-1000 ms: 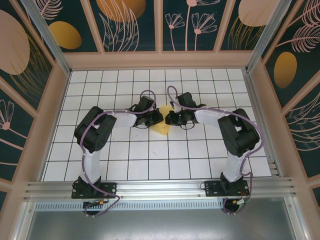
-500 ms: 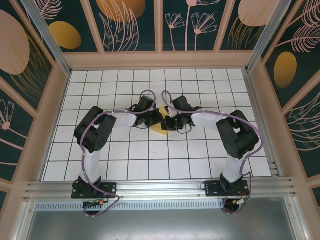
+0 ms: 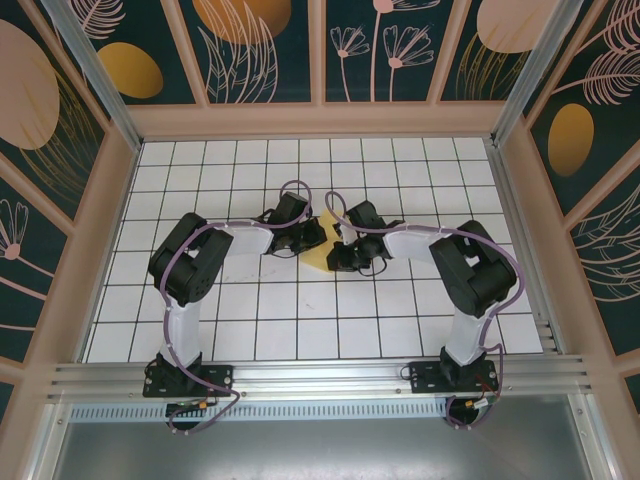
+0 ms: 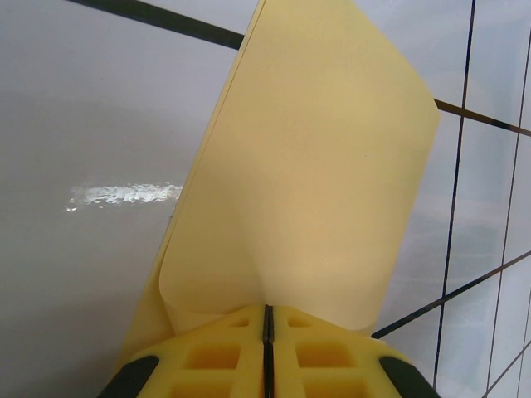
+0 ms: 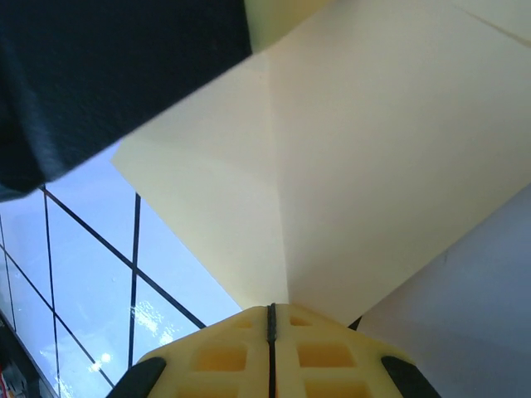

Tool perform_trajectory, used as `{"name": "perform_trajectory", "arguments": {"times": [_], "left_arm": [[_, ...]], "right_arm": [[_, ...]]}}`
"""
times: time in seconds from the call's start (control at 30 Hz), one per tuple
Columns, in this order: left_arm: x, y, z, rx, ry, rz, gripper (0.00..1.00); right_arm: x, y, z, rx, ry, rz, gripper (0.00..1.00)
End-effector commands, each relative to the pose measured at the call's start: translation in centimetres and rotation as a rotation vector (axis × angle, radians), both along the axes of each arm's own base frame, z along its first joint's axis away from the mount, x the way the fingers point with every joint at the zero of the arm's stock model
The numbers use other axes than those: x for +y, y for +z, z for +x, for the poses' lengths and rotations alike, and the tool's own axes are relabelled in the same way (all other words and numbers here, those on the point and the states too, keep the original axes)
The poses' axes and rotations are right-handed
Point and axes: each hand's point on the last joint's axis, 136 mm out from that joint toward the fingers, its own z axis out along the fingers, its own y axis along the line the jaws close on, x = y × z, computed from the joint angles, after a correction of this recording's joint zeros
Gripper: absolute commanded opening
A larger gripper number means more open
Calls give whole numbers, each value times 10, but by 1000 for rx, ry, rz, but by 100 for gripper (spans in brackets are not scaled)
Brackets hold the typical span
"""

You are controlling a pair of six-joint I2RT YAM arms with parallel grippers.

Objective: Fold a paper plane with a square sheet of paper (pick it up from the middle)
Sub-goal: Fold the triangle a second time at the center of the table.

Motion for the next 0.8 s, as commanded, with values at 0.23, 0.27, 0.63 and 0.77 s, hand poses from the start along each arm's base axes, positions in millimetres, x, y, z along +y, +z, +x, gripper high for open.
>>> {"name": "perform_trajectory", "arguments": {"times": [0.23,0.27,0.63,0.77], "left_arm": [[27,-40,-16,92,44,119,10],[27,-40,-16,90,44,119,10],[27,-38,-17,89,40,114,10],[27,-39,-17,89,37,114,10]], "right_arm": [[-7,-23,-13,59,9,-40,6],[-7,-23,-13,58,8,-39,6],[9,19,-1,-5,18,66,7],[4,9,-7,23,15,51,7]]}}
